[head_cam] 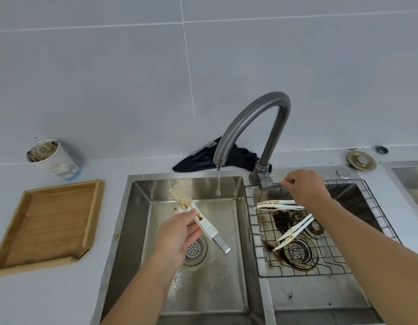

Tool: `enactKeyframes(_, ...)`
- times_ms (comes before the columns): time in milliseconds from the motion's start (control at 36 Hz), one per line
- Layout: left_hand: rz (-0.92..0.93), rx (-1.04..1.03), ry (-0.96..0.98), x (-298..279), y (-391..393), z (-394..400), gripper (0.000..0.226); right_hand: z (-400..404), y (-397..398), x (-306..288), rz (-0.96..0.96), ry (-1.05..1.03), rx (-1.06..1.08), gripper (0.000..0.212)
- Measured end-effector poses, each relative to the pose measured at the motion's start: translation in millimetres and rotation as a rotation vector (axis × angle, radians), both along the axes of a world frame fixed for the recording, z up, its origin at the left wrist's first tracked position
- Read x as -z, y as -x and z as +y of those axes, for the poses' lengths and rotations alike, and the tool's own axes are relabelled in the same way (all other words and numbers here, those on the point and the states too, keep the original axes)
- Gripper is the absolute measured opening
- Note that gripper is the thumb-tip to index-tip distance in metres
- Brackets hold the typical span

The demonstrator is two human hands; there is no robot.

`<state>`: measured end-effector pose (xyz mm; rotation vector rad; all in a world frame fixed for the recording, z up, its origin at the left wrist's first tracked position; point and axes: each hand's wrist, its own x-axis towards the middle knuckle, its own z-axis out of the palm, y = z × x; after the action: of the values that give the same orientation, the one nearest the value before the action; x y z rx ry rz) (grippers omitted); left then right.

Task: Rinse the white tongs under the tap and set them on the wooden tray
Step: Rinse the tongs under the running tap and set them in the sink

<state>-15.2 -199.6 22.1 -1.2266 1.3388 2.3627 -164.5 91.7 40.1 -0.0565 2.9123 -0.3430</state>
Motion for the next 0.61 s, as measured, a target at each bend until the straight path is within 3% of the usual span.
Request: enactKeyframes(611,-0.005,-0.002,-0.006,2.4,2.2,-3.3,0.019,1.6,-2.0,5.1,0.005,0.001,0.010,0.024)
